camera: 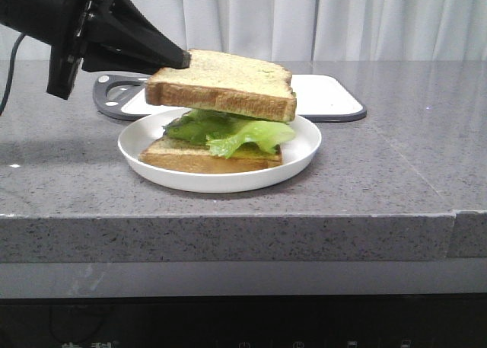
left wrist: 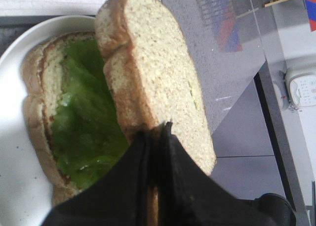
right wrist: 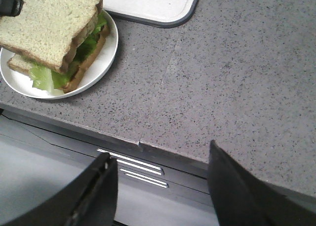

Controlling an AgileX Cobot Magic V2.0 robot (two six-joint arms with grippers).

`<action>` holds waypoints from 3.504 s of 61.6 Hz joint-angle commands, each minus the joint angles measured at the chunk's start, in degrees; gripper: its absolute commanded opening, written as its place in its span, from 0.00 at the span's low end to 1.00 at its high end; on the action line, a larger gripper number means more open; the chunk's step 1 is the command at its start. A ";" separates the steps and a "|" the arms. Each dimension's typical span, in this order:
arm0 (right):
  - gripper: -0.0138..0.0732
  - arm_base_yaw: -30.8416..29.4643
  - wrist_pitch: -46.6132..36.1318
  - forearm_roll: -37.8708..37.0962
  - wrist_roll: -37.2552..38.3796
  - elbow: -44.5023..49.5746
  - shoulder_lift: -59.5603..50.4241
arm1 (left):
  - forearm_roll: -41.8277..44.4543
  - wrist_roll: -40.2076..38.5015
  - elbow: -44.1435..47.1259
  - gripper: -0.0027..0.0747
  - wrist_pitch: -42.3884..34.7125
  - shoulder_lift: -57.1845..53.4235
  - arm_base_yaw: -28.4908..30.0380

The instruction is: Left arm grabs bread, right arm adds lettuce

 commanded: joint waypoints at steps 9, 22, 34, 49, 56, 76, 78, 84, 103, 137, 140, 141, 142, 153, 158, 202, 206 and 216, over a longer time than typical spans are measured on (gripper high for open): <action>0.65 -0.29 -3.53 0.59 -0.08 -1.37 -0.03 | -3.19 0.15 -1.88 0.17 3.52 -2.15 -0.49; 0.65 -0.29 -3.53 0.59 -0.08 -1.37 -0.03 | -2.63 0.15 -1.88 0.56 3.39 -2.15 -0.49; 0.65 -0.29 -3.53 0.59 -0.08 -1.37 -0.03 | 1.43 -1.75 -3.43 0.63 5.07 -2.15 1.63; 0.65 -0.29 -3.53 0.59 -0.08 -1.37 -0.03 | 16.41 -9.08 -9.15 0.62 9.18 -6.91 4.66; 0.65 -0.29 -3.53 0.59 -0.08 -1.37 -0.03 | 27.31 -14.83 -10.00 0.60 5.70 -11.94 4.52; 0.65 -0.29 -3.53 0.59 -0.08 -1.37 -0.03 | 58.55 -33.68 -9.44 0.57 1.88 -28.01 4.52; 0.65 -0.29 -3.53 0.59 -0.08 -1.37 -0.03 | 60.31 -34.82 -8.93 0.57 1.88 -29.83 4.52; 0.65 -0.29 -3.53 0.59 -0.08 -1.37 -0.03 | 64.22 -36.54 -6.28 0.57 1.84 -34.60 4.52; 0.65 -0.29 -5.16 0.64 -0.08 -1.37 0.02 | 69.62 -41.00 6.15 0.57 -3.18 -51.97 4.52; 0.17 -0.29 -4.80 0.64 -0.08 -1.37 0.02 | 69.28 -42.36 19.88 0.29 -16.54 -66.41 4.52; 0.13 -0.29 -4.68 0.64 -0.08 -1.37 0.02 | 68.95 -42.36 20.17 0.22 -16.57 -66.41 4.52; 0.11 -0.29 -4.62 0.64 -0.08 -1.37 0.02 | 68.85 -42.36 20.30 0.20 -16.57 -66.41 4.52; 0.10 -0.29 -4.57 0.64 -0.08 -1.35 0.02 | 68.82 -42.36 20.30 0.18 -16.57 -66.41 4.52; 0.08 -0.29 -4.02 0.64 -0.08 -1.30 0.02 | 68.46 -42.36 20.45 0.01 -17.16 -66.41 4.52; 0.08 -0.29 -3.69 0.64 -0.08 -1.30 0.02 | 68.17 -42.36 20.45 0.01 -17.16 -66.41 4.52; 0.08 -0.29 -3.64 0.64 -0.08 -1.30 0.02 | 68.73 -42.36 31.72 0.01 -32.06 -76.93 5.48; 0.08 -0.29 -3.64 0.64 -0.08 -1.30 0.02 | 68.73 -42.36 37.18 0.01 -37.68 -80.58 5.87; 0.08 -0.29 -3.64 0.64 -0.08 -1.30 0.02 | 68.59 -42.36 50.51 0.01 -48.60 -90.19 6.25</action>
